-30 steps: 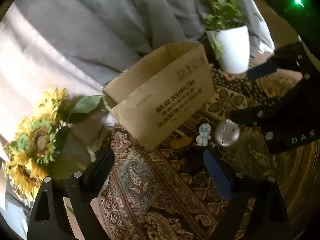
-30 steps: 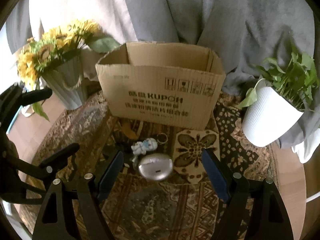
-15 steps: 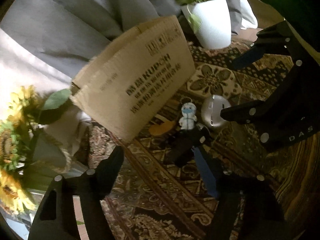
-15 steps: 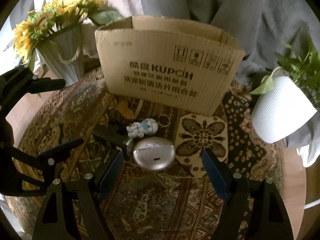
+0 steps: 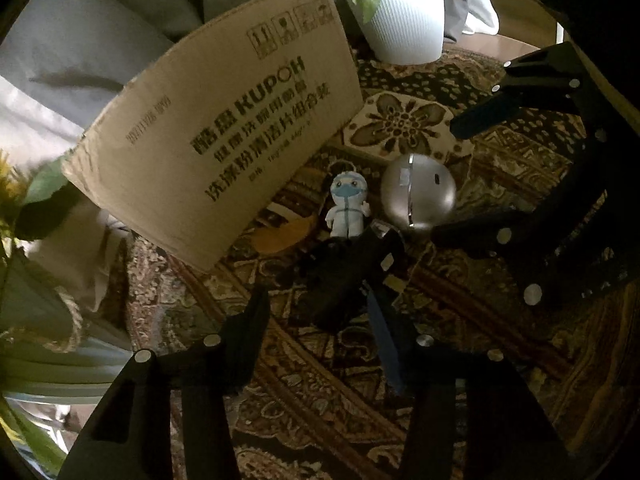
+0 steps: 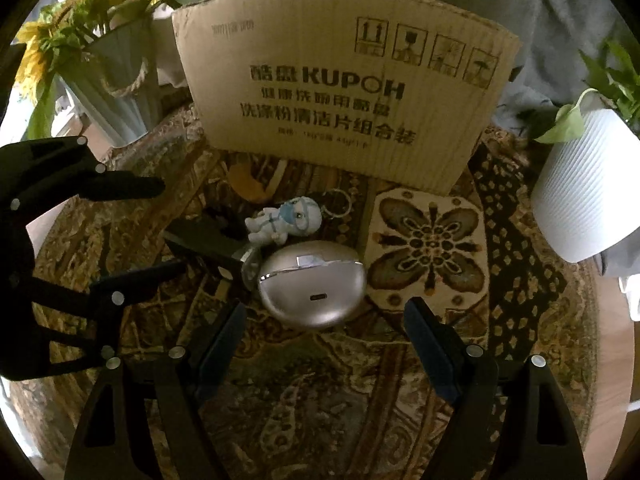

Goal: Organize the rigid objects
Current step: 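Close the right tool on the silver egg-shaped device and lift it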

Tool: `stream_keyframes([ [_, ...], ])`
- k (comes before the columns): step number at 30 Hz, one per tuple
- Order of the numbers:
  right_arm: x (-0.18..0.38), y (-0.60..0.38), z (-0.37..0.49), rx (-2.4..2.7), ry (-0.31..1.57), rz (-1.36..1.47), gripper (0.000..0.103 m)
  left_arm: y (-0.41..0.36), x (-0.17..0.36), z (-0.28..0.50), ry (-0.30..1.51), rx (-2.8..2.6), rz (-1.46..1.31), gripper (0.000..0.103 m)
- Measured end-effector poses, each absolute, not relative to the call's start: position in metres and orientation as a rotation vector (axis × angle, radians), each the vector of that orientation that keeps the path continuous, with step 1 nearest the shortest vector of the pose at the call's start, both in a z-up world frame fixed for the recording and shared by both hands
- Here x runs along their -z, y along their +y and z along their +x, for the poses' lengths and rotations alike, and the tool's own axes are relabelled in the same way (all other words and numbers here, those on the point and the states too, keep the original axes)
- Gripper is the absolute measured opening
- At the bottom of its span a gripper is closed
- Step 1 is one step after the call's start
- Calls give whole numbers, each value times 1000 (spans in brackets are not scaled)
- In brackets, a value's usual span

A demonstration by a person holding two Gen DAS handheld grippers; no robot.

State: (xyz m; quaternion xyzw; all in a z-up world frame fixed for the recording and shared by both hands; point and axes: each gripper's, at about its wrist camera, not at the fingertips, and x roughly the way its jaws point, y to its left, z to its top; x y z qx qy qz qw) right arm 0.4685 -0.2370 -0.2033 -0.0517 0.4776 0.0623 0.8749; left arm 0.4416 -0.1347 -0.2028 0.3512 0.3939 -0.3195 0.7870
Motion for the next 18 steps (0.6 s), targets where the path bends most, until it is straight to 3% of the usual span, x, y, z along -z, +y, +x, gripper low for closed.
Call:
stream_keyframes([
  [18, 220, -231, 489, -172, 1022, -149, 82, -127, 223, 465, 983, 808, 585, 40],
])
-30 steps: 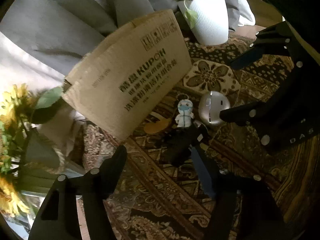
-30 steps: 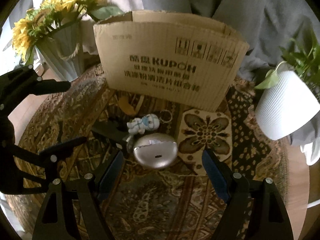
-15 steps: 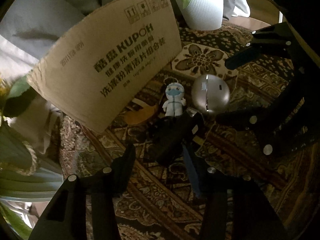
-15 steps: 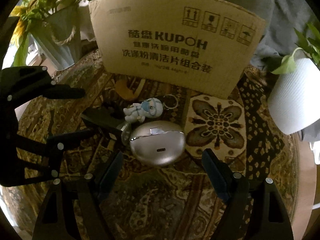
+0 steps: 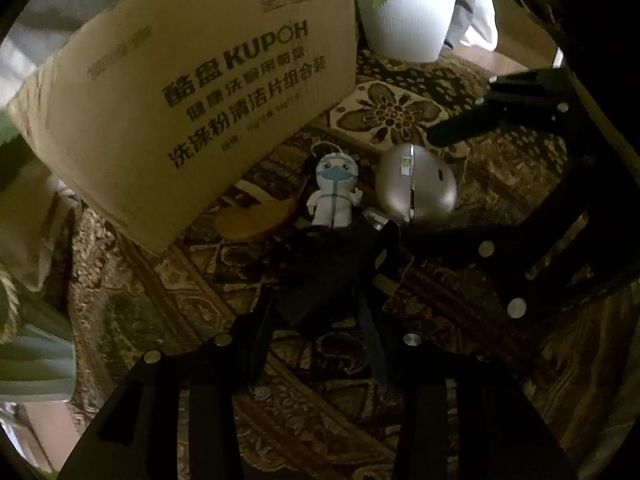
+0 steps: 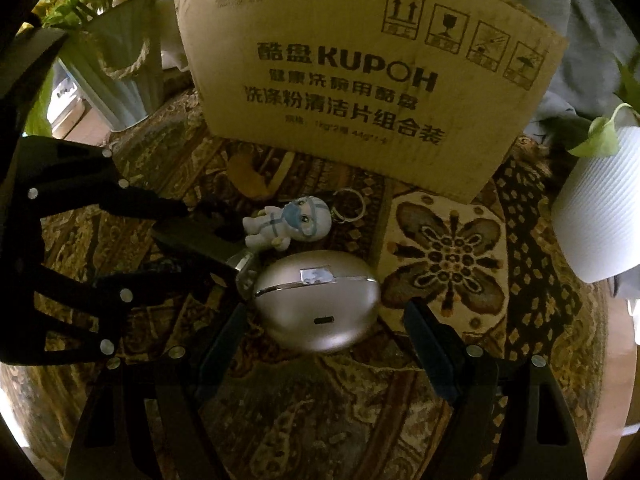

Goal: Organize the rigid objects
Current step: 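Close the right tool on the silver egg-shaped device and lift it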

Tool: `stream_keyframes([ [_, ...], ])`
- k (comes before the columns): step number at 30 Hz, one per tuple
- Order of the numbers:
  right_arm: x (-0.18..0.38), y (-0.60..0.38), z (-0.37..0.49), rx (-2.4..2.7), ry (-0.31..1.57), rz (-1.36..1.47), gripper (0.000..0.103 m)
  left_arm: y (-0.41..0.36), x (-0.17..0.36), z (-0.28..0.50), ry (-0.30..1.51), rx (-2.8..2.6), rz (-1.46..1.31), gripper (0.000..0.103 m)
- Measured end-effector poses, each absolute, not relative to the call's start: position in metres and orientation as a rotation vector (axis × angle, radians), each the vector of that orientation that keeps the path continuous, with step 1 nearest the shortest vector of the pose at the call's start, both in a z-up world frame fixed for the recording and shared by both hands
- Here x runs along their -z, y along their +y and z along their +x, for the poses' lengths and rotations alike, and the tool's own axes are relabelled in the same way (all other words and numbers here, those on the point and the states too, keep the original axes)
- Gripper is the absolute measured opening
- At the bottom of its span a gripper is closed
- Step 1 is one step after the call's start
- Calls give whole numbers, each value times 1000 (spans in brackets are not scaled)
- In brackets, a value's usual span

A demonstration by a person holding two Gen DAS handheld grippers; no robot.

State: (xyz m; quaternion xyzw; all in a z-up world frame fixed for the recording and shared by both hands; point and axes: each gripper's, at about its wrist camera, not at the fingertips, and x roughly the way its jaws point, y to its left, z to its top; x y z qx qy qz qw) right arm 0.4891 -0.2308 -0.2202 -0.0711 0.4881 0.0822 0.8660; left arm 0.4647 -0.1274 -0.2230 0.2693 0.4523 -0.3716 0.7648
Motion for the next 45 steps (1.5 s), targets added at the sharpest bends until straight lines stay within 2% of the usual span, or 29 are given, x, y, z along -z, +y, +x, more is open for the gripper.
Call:
stream_keyframes([
  [13, 230, -226, 502, -212, 1001, -143, 81, -119, 224, 468, 983, 826, 431, 37],
  [15, 230, -226, 502, -225, 993, -138, 76, -118, 223, 467, 981, 814, 410, 32],
  [17, 230, -228, 501, -217, 978, -139, 67, -119, 222, 465, 988, 811, 379, 28],
  [26, 225, -239, 489, -243, 968, -89, 66, -117, 214, 450, 999, 739, 263, 25],
  [45, 183, -254, 464, -204, 864, -42, 66, -108, 178, 434, 856, 598, 146, 21],
])
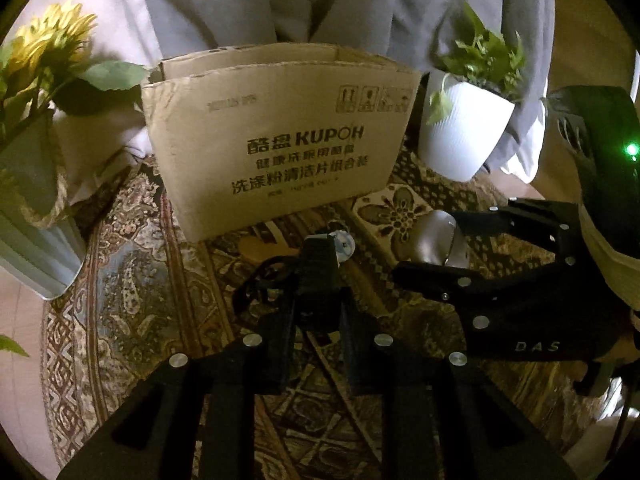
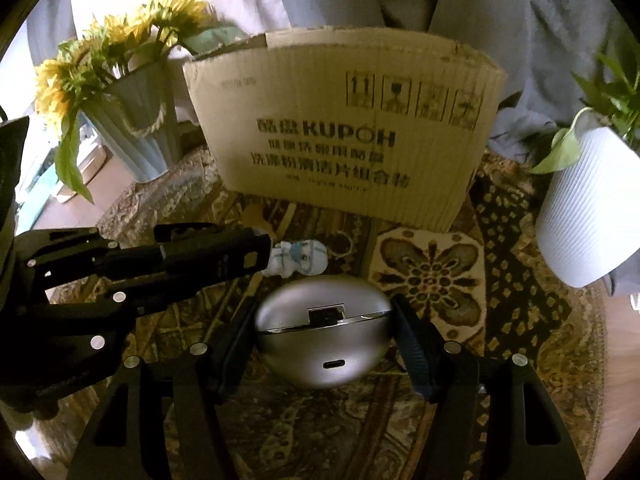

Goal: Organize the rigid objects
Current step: 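Carry the silver egg into the cardboard box with the right tool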

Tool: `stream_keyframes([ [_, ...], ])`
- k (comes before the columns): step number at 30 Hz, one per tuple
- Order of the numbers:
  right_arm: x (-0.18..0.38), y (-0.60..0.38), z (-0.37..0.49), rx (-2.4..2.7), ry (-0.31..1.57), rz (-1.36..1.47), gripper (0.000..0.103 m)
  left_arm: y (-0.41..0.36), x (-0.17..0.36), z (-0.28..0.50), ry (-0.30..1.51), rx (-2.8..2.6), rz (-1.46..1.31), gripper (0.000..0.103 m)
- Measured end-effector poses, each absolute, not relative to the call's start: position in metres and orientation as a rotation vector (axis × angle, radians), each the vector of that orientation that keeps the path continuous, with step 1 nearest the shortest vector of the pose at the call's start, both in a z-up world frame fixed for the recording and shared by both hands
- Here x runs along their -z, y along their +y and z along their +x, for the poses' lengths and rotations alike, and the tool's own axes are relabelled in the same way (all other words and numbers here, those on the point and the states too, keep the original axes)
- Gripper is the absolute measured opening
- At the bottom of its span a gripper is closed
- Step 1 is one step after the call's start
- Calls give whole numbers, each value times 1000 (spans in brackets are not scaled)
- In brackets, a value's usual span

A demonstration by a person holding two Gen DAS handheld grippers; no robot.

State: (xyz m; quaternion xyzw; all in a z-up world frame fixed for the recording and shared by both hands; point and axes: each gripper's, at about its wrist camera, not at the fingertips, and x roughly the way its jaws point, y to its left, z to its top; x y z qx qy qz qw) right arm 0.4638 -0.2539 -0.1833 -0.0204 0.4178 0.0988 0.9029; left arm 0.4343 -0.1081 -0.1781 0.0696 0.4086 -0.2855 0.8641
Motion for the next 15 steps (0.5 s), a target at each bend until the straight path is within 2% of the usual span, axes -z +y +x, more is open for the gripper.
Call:
stream_keyframes([
  [15, 145, -252, 448, -190, 755, -17, 66, -104, 134, 423, 741, 532, 107, 21],
])
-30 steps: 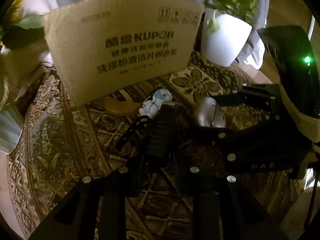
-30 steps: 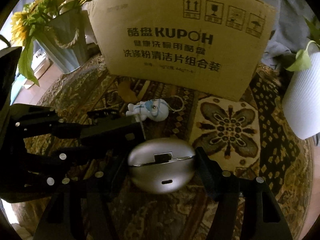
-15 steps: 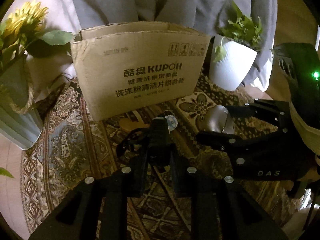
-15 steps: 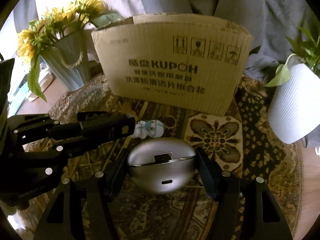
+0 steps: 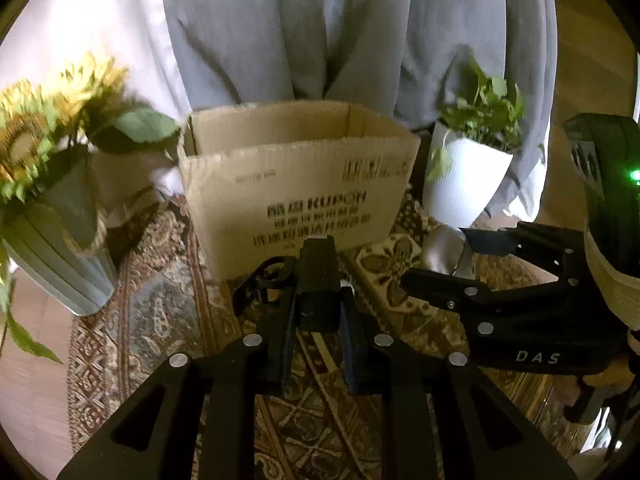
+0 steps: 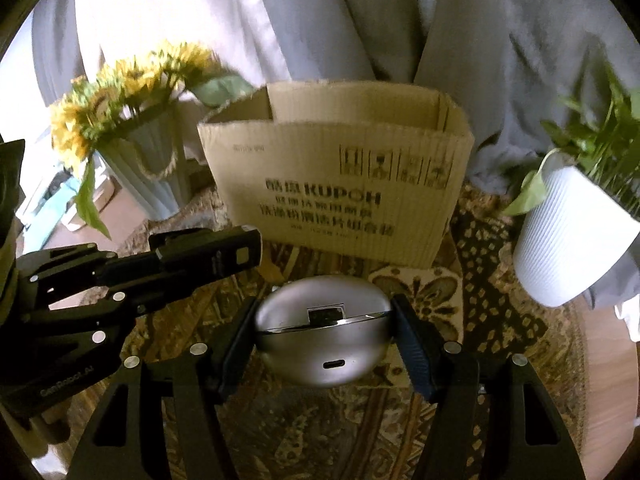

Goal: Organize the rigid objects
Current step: 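Carry the silver egg into the cardboard box with the right tool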

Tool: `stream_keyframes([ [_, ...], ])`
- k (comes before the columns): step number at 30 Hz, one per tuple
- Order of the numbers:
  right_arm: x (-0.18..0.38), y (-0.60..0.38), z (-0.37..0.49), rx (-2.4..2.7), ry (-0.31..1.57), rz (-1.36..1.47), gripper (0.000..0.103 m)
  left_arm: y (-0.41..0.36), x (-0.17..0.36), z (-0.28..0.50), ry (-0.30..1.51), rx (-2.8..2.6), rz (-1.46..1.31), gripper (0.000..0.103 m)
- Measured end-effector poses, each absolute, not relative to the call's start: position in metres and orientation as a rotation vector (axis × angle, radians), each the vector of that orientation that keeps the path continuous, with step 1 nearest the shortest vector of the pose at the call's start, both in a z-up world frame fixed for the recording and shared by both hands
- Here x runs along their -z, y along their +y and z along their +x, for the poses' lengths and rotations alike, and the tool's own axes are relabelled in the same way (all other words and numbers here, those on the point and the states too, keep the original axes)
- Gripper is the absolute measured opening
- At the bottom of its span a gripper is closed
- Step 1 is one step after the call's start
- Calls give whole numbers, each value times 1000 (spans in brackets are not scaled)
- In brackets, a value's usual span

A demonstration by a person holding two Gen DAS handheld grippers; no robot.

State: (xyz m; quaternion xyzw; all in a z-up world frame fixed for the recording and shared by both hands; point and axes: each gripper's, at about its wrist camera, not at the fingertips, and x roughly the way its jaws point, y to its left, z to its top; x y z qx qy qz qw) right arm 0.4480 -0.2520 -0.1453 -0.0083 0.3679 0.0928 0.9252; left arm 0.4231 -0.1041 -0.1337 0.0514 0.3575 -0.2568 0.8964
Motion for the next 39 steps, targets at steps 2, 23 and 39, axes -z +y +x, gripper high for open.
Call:
stream_keyframes([
  [2, 137, -253, 446, -189, 731, -15, 66, -103, 125, 423, 719, 527, 102, 21],
  [23, 56, -264, 466, -171, 508, 39, 66, -106, 48, 449, 483, 487, 120, 21],
  [39, 37, -270, 524, -166, 475, 30, 66, -113, 42, 501, 437, 471, 162, 21],
])
